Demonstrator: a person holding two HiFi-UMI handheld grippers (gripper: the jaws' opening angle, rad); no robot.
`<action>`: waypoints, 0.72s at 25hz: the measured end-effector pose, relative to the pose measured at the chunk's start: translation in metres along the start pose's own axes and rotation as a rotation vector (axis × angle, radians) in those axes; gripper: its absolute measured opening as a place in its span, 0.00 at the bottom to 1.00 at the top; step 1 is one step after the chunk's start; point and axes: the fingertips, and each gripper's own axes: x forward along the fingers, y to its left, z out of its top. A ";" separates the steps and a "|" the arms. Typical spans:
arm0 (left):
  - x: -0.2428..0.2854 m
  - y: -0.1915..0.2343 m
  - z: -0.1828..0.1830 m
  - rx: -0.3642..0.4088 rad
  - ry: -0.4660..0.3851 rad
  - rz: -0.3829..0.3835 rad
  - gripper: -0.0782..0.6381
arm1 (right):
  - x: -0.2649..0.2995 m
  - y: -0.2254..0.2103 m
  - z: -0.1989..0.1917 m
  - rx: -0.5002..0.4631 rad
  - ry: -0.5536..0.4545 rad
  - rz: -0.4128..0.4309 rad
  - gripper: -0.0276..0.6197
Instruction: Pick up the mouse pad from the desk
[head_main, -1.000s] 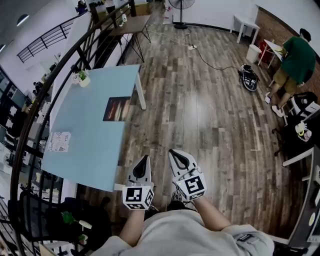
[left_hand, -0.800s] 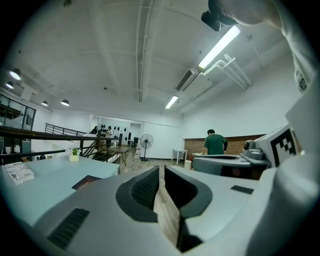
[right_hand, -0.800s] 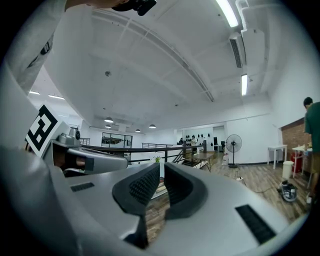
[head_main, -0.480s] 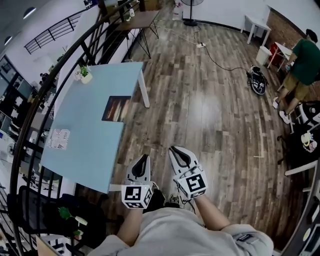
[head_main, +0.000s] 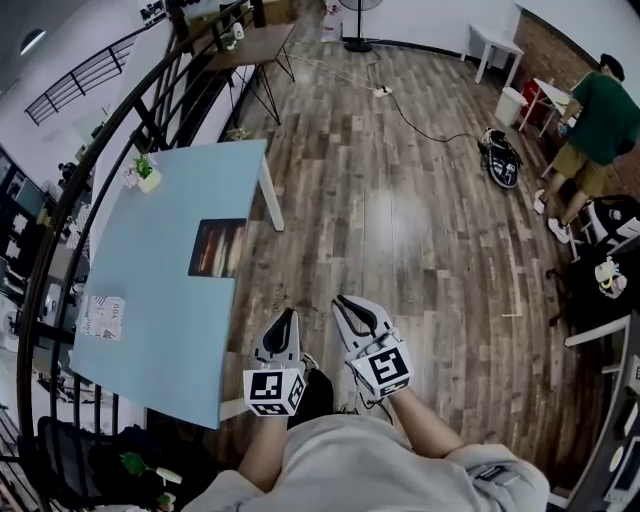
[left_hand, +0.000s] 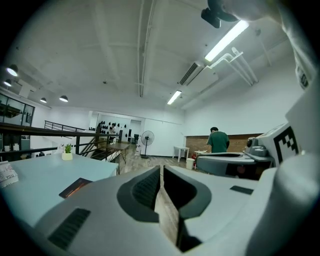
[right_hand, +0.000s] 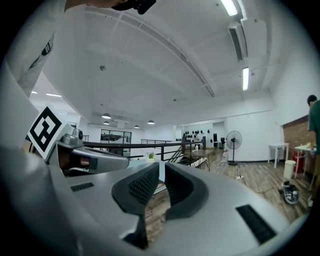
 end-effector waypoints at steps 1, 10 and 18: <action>0.009 0.007 0.004 -0.002 -0.003 -0.004 0.16 | 0.011 -0.005 0.001 -0.002 0.001 -0.003 0.10; 0.078 0.074 0.032 -0.013 -0.007 -0.028 0.15 | 0.099 -0.031 0.015 0.001 0.011 -0.021 0.11; 0.117 0.122 0.052 -0.002 -0.026 -0.041 0.15 | 0.163 -0.040 0.018 0.007 0.005 -0.023 0.11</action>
